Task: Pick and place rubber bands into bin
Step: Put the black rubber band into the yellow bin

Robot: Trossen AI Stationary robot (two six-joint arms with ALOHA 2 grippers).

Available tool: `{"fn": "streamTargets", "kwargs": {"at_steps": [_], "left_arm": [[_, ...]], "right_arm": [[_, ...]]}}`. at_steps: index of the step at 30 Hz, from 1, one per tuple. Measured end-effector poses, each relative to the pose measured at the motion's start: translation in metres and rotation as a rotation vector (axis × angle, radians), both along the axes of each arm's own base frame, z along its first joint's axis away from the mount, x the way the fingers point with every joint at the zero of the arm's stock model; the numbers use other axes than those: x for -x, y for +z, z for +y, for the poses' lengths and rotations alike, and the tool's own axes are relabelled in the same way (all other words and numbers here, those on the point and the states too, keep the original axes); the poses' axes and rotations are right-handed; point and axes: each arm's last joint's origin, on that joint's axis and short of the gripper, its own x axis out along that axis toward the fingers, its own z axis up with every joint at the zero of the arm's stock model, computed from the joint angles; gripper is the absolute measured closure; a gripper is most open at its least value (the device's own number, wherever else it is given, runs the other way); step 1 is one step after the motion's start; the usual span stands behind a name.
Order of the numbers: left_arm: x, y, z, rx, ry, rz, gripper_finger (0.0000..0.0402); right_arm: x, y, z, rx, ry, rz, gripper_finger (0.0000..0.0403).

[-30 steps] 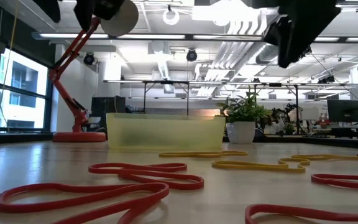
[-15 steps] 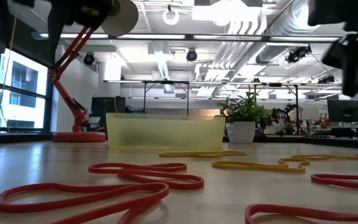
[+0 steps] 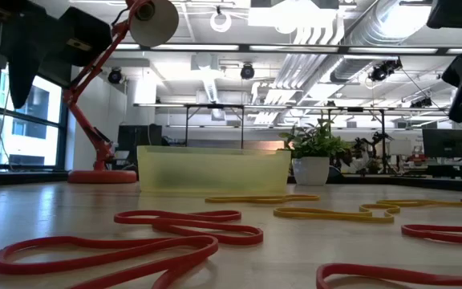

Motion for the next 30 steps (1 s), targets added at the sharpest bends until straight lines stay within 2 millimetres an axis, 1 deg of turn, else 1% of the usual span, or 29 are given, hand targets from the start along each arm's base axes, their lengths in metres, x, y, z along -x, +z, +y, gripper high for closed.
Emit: {"fn": "streamTargets", "kwargs": {"at_steps": [2, 6, 17, 23, 30], "left_arm": [[-0.006, -0.006, -0.005, 0.015, 0.004, -0.012, 0.0229], [-0.010, -0.017, -0.010, 0.005, 0.004, 0.008, 0.0229], [-0.018, -0.045, -0.014, -0.034, -0.007, 0.072, 0.0229], [-0.019, -0.054, -0.015, -0.042, -0.018, 0.107, 0.0229], [-0.018, -0.057, -0.013, -0.077, -0.011, 0.107, 0.0229]], "right_arm": [[0.000, 0.000, -0.001, 0.018, -0.008, -0.011, 0.0269], [0.000, 0.000, -0.001, 0.023, -0.009, -0.014, 0.0269], [-0.001, 0.000, 0.000, 0.006, -0.014, -0.016, 0.0269], [-0.001, 0.000, 0.000, 0.000, -0.012, -0.012, 0.0269], [0.000, 0.000, 0.000, 0.003, -0.010, -0.011, 0.0269]]}}
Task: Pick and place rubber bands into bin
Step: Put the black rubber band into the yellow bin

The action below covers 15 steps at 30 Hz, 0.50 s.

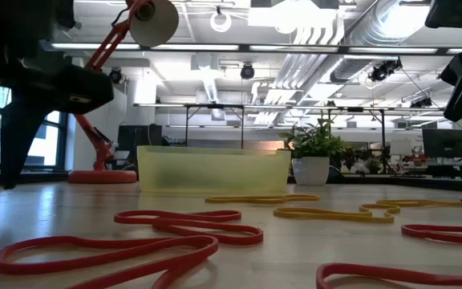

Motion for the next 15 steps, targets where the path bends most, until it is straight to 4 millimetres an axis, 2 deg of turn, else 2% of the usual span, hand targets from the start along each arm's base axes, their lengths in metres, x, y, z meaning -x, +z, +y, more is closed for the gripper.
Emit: {"fn": "streamTargets", "kwargs": {"at_steps": [6, 11, 15], "left_arm": [[0.010, -0.012, 0.004, 0.026, 0.013, 0.057, 0.0229], [0.011, -0.014, 0.004, 0.030, 0.025, 0.060, 0.0230], [0.010, -0.014, 0.004, 0.028, 0.025, 0.057, 0.0256]], "right_arm": [[0.000, 0.000, 0.000, 0.005, 0.000, 0.006, 0.0269], [0.000, 0.000, 0.000, 0.005, 0.000, 0.006, 0.0269], [0.001, 0.000, 0.000, -0.001, 0.003, 0.011, 0.0269]]}}
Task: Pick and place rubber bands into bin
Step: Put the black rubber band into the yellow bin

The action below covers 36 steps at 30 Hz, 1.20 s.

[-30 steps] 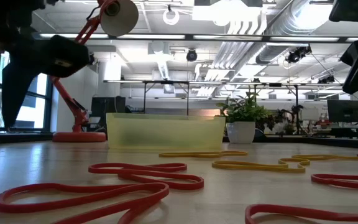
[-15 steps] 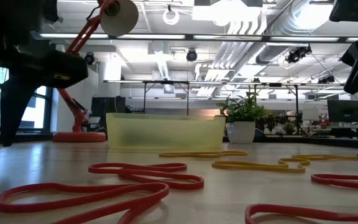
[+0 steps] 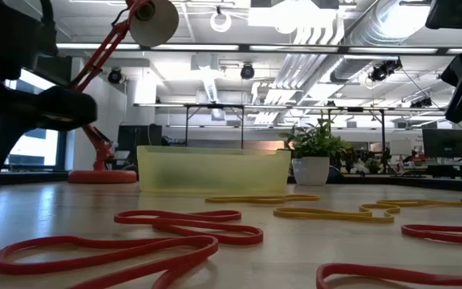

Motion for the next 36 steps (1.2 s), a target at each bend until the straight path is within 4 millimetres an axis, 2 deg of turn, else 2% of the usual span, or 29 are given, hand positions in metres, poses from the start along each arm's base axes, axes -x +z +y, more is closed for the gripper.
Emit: {"fn": "streamTargets", "kwargs": {"at_steps": [8, 12, 15, 20, 24, 28, 32, 36], "left_arm": [[0.000, 0.000, 0.000, 0.008, -0.004, 0.004, 0.0390], [0.000, 0.000, 0.000, 0.006, -0.002, 0.003, 0.0383], [-0.002, 0.005, 0.000, -0.011, -0.006, 0.009, 0.0397], [-0.018, 0.031, 0.007, -0.060, -0.026, -0.032, 0.0398], [-0.037, 0.063, 0.027, -0.151, -0.048, -0.092, 0.0398], [-0.060, 0.095, 0.058, -0.240, -0.070, -0.163, 0.0400], [-0.077, 0.118, 0.101, -0.281, -0.076, -0.205, 0.0401], [-0.085, 0.126, 0.153, -0.299, -0.023, -0.220, 0.0401]], "right_arm": [[0.000, 0.000, 0.000, 0.000, 0.000, 0.000, 0.0269], [0.000, 0.000, 0.000, 0.000, 0.000, 0.000, 0.0269], [0.000, 0.000, 0.000, 0.001, 0.000, 0.001, 0.0269], [0.000, 0.000, -0.001, 0.018, -0.008, -0.009, 0.0269], [0.000, 0.000, -0.001, 0.027, -0.009, -0.007, 0.0269], [0.000, 0.000, -0.001, 0.029, -0.010, -0.006, 0.0269], [0.000, 0.000, -0.002, 0.033, -0.013, -0.009, 0.0269], [0.000, 0.000, -0.002, 0.030, -0.023, -0.013, 0.0269]]}}
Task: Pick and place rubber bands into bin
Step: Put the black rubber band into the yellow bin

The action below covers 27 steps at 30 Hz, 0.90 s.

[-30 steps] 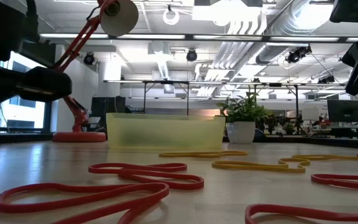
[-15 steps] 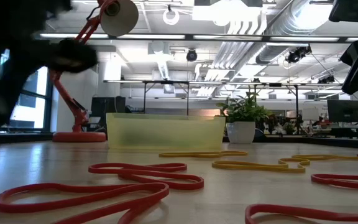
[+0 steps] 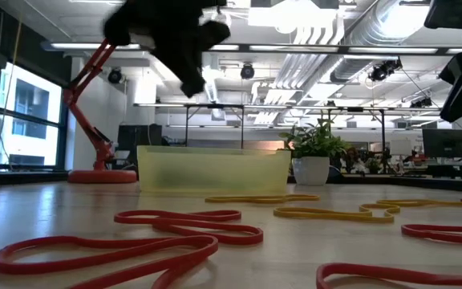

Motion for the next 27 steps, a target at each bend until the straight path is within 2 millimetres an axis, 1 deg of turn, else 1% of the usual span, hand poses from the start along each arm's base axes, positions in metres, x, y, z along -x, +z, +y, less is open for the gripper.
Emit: {"fn": "streamTargets", "kwargs": {"at_steps": [4, 8, 11, 15, 17, 20, 25, 27], "left_arm": [[0.005, 0.000, 0.052, 0.028, 0.083, 0.006, 0.0401], [0.013, -0.003, 0.096, 0.050, 0.176, 0.000, 0.0401], [0.021, -0.003, 0.122, 0.090, 0.227, -0.018, 0.0401], [0.032, -0.009, 0.151, 0.158, 0.288, -0.029, 0.0401], [0.034, -0.014, 0.160, 0.172, 0.304, -0.049, 0.0401], [0.045, -0.028, 0.169, 0.203, 0.326, -0.003, 0.0401], [0.055, -0.052, 0.168, 0.213, 0.308, 0.072, 0.0401], [0.057, -0.058, 0.166, 0.212, 0.306, 0.075, 0.0401]], "right_arm": [[-0.002, 0.000, -0.002, -0.013, -0.022, -0.006, 0.0269], [-0.005, 0.000, -0.005, -0.017, -0.040, -0.008, 0.0269], [-0.008, 0.000, -0.008, -0.016, -0.059, -0.009, 0.0269], [-0.013, 0.001, -0.015, -0.015, -0.096, -0.015, 0.0269], [-0.016, 0.001, -0.018, -0.016, -0.115, -0.018, 0.0269], [-0.020, 0.001, -0.022, -0.022, -0.138, -0.034, 0.0269], [-0.027, 0.004, -0.026, -0.028, -0.161, -0.082, 0.0269], [-0.029, 0.004, -0.027, -0.026, -0.172, -0.095, 0.0269]]}}
